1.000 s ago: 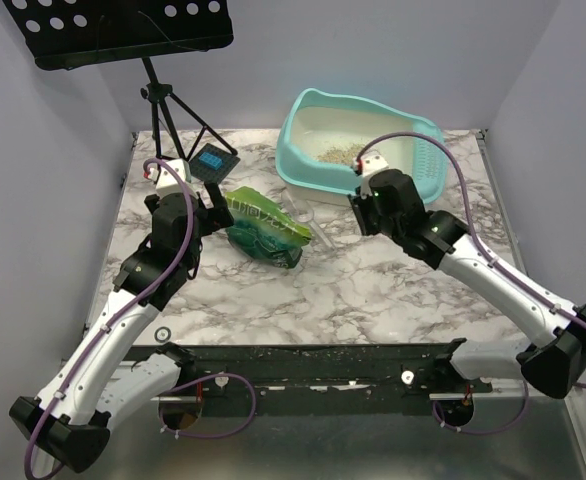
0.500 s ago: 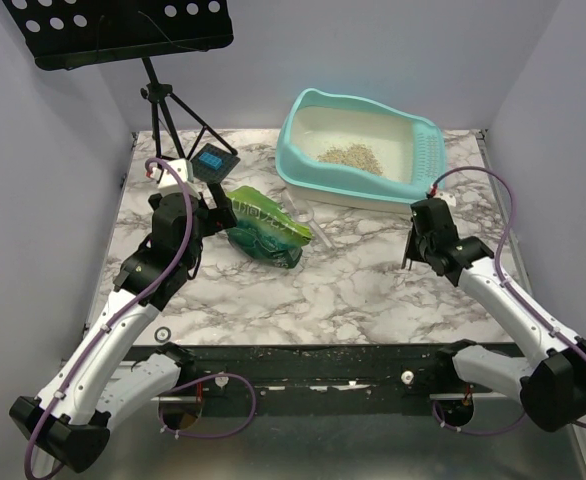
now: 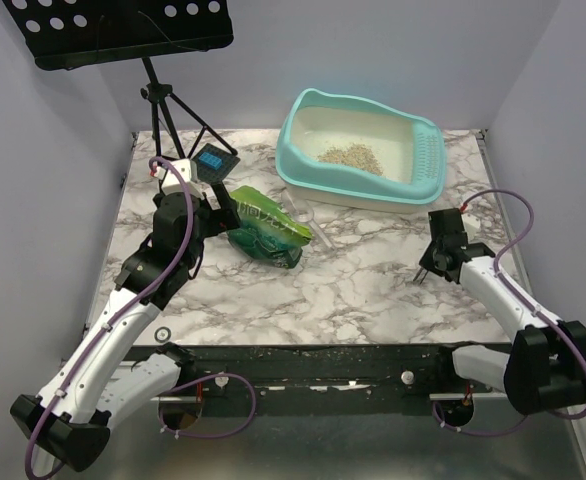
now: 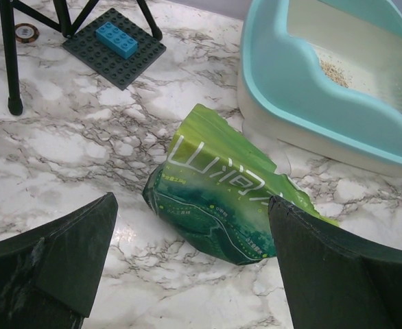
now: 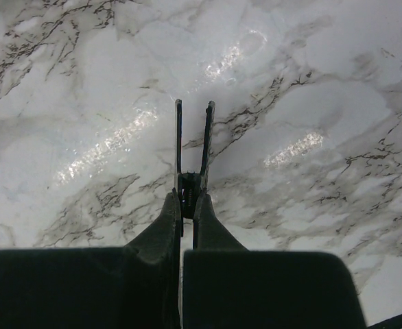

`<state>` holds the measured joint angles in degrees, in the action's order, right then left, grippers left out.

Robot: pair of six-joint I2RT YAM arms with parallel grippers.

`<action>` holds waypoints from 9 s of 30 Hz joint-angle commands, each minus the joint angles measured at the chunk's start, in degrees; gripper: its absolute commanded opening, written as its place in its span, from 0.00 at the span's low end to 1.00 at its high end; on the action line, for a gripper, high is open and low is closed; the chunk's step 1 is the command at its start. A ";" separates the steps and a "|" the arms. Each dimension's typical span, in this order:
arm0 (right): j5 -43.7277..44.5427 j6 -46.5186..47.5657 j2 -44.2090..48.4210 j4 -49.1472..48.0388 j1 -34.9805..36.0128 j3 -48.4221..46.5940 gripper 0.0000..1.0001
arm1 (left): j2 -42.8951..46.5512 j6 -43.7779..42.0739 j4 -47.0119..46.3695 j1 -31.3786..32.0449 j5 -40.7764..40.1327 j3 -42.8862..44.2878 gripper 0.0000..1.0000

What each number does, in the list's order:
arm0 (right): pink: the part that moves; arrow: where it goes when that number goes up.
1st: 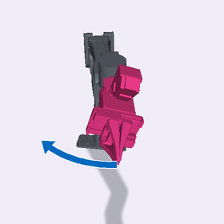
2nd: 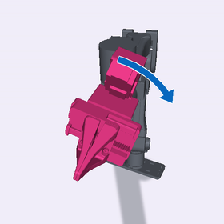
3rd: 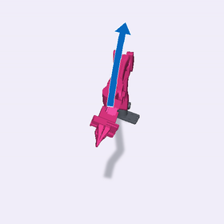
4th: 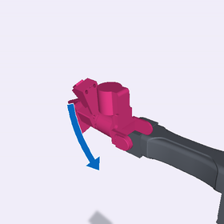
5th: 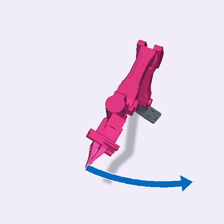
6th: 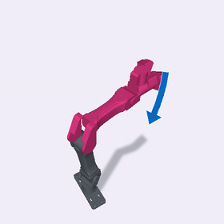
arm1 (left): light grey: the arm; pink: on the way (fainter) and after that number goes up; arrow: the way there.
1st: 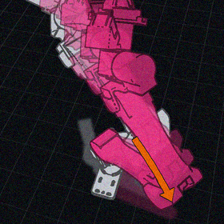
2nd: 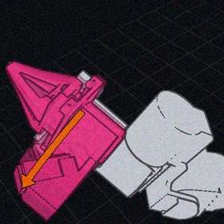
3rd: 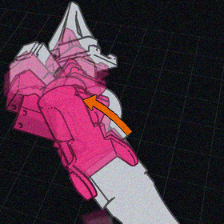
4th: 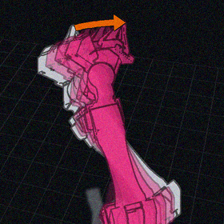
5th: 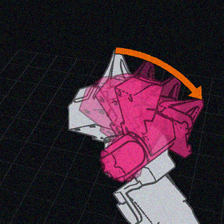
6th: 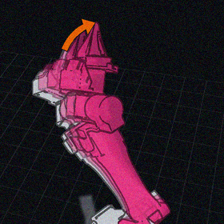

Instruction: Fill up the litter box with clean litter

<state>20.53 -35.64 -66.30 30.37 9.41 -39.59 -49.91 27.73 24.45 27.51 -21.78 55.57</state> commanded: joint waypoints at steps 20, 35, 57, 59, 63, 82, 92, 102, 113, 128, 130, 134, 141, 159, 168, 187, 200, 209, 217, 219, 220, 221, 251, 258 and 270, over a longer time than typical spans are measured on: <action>-9.55 8.29 2.15 -0.94 4.54 -17.25 0.68 | -10.80 -2.67 2.00 -0.43 -0.11 6.02 0.99; -14.20 14.63 -0.50 -1.63 15.29 -20.09 0.69 | -31.90 -10.50 7.38 -17.12 30.00 23.44 0.99; -22.64 15.07 5.40 -3.91 17.22 -13.23 0.70 | -41.41 -8.31 -4.21 -22.23 73.44 18.09 0.97; -24.22 15.68 4.96 -4.18 17.57 -14.02 0.70 | -40.71 -7.86 -7.12 -22.41 76.26 15.98 0.96; -26.77 16.83 4.96 -6.19 18.36 -14.98 0.70 | -39.83 -6.29 -12.56 -23.20 79.52 13.43 0.87; -55.42 29.04 -13.05 -28.87 19.77 -23.33 0.73 | -39.47 30.04 -80.16 -30.49 89.89 -7.04 0.11; -67.82 28.78 -22.99 -36.95 19.77 -28.34 0.77 | -50.02 58.67 -121.30 -31.55 91.74 -7.41 0.00; -72.13 27.99 -33.71 -35.82 20.91 -37.48 0.76 | -48.88 59.29 -121.21 -30.76 91.30 -7.67 0.00; -72.56 26.85 -38.72 -37.13 24.25 -38.90 0.75 | -48.09 59.11 -121.13 -30.58 91.04 -8.20 0.00; -69.58 27.20 -38.12 -37.49 26.45 -37.05 0.00 | -35.00 18.46 -64.94 -28.57 86.30 -5.92 0.05; -68.97 27.64 -37.24 -37.67 26.54 -35.91 0.00 | -33.07 11.50 -53.94 -28.12 83.32 -3.99 0.14; -65.72 29.30 -34.08 -37.14 27.15 -33.36 0.00 | -29.90 -0.71 -36.62 -27.77 74.37 -0.04 0.45; -55.36 35.02 -26.43 -27.67 29.17 -31.77 0.00 | -23.58 -16.38 -11.45 -22.42 48.70 9.37 0.60; -59.29 57.24 -18.16 -7.80 36.47 -35.02 0.01 | 1.73 -16.39 1.74 -10.28 34.24 2.09 0.61; -62.72 71.14 -18.34 8.65 38.32 -42.76 0.00 | 5.88 -21.13 -1.15 -3.70 38.48 -3.71 0.64; -69.31 78.78 -16.05 12.35 38.49 -36.88 0.01 | 4.74 -30.71 -4.24 1.58 38.46 -3.11 0.67; -70.63 79.23 -13.15 10.85 38.49 -34.50 0.00 | 3.42 -32.64 -6.08 2.02 61.85 -6.62 0.66; -69.14 79.50 -15.00 13.40 38.49 -36.43 0.00 | -6.16 -37.65 6.92 5.10 65.12 3.49 0.51; -67.12 77.65 -15.52 12.08 38.49 -37.31 0.01 | -2.21 -37.57 7.36 8.26 56.95 -1.16 0.36; -66.77 77.21 -15.87 11.99 38.49 -37.92 0.00 | -1.86 -37.92 7.89 9.49 55.10 -1.60 0.35; -66.59 76.86 -16.22 11.73 38.49 -38.01 0.00 | -1.94 -37.92 7.98 10.10 55.00 -1.69 0.32; -66.59 76.60 -16.40 11.56 38.49 -38.27 0.01 | -2.03 -38.01 8.16 10.37 55.18 -1.78 0.29; -38.55 61.56 1.79 5.66 38.49 -31.60 0.52 | 16.06 -33.44 -9.39 15.82 27.75 -16.44 0.00; -43.20 62.18 -3.91 9.35 38.40 -37.74 0.23 | 18.09 -32.30 -15.21 16.17 28.11 -18.48 0.00; -43.21 64.82 -10.51 9.26 38.40 -42.76 0.61 | 13.27 -33.61 -13.37 17.84 29.25 -12.60 0.00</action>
<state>-21.63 27.64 -75.11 38.00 47.57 -80.14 -36.03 -5.56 13.65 44.58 8.80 39.22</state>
